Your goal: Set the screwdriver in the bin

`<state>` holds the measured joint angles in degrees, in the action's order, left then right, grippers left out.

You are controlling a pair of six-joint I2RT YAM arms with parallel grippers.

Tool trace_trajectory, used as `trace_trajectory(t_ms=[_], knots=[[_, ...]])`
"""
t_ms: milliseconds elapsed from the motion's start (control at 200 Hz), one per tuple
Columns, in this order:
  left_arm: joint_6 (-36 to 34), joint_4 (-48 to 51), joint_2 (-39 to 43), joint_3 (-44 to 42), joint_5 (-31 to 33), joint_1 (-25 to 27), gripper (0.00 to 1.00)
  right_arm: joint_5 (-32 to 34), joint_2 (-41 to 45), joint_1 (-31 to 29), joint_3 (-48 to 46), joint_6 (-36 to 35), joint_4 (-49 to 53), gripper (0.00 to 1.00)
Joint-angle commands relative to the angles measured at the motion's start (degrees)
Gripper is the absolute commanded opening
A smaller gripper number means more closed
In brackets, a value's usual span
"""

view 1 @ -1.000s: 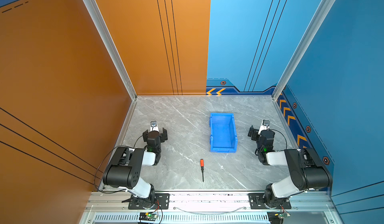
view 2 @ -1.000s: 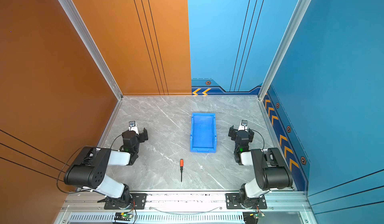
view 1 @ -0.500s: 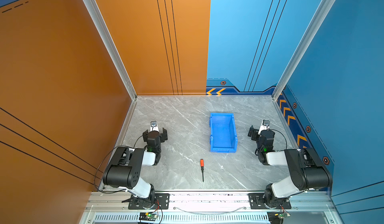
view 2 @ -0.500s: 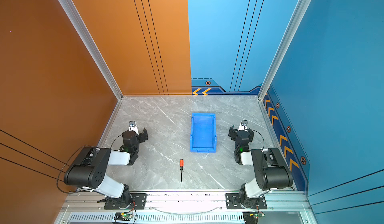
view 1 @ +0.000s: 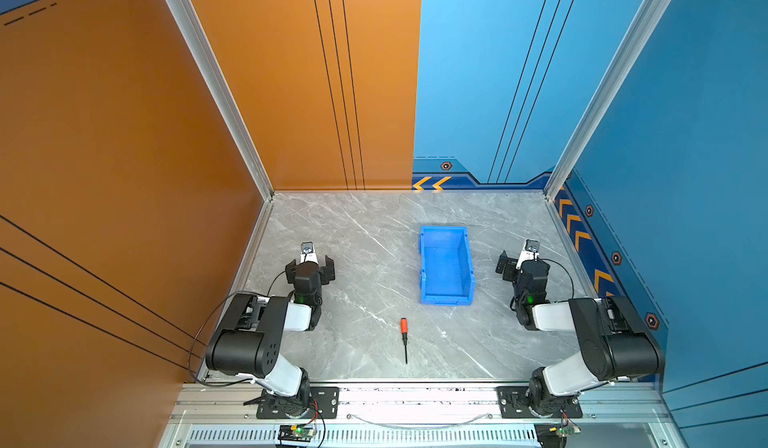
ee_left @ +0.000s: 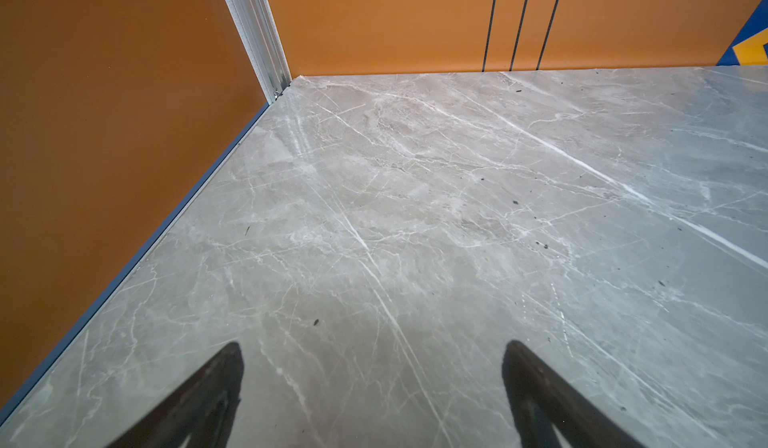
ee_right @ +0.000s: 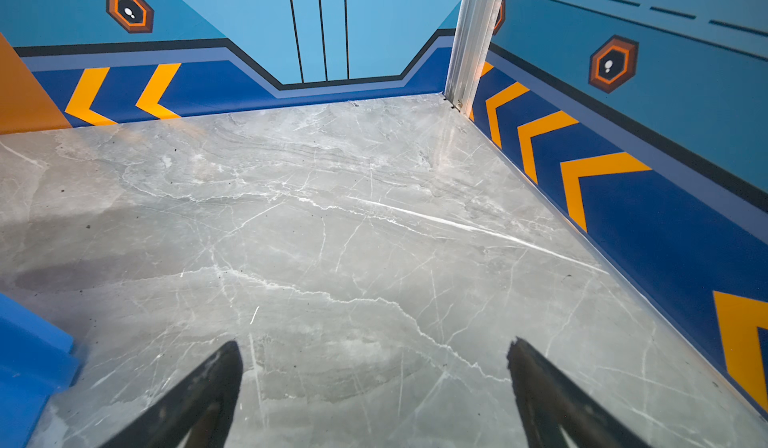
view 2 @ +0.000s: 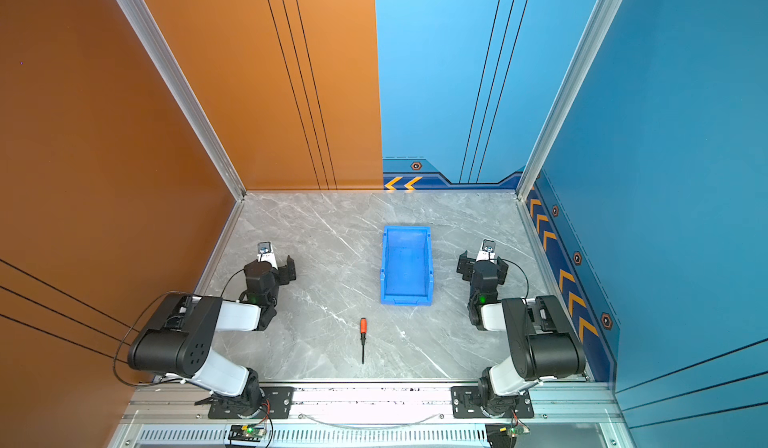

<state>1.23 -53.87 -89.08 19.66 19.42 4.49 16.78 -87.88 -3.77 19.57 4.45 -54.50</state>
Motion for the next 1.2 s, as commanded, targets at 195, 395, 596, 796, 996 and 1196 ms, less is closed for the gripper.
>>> trace_trajectory(t_ms=[195, 395, 596, 796, 996, 1196], knots=[[-0.8, -1.1, 0.0, 1.1, 0.4, -0.4, 0.98, 0.8, 1.5, -0.2, 0.8, -0.1, 2.2, 1.00], [-0.6, 0.1, 3.7, 0.0, 1.2, -0.3, 0.98, -0.2, 7.5, -0.6, 2.5, -1.0, 10.4, 1.00], [1.6, 13.5, 13.4, 1.1, 3.5, -0.4, 0.98, 1.6, 15.9, -2.0, 3.1, -0.4, 17.8, 1.00], [6.1, 29.8, 26.2, 2.1, 4.8, 1.0, 0.98, 5.6, 26.9, -5.7, 6.9, 3.3, 33.6, 1.00], [14.3, 53.7, 38.6, 7.6, 1.5, 2.9, 0.98, 9.6, 35.0, -8.8, 13.8, 13.6, 55.1, 1.00], [21.1, 73.9, 48.1, 12.7, -3.4, 4.4, 0.98, 7.8, 37.5, -10.0, 19.4, 19.3, 69.9, 1.00]])
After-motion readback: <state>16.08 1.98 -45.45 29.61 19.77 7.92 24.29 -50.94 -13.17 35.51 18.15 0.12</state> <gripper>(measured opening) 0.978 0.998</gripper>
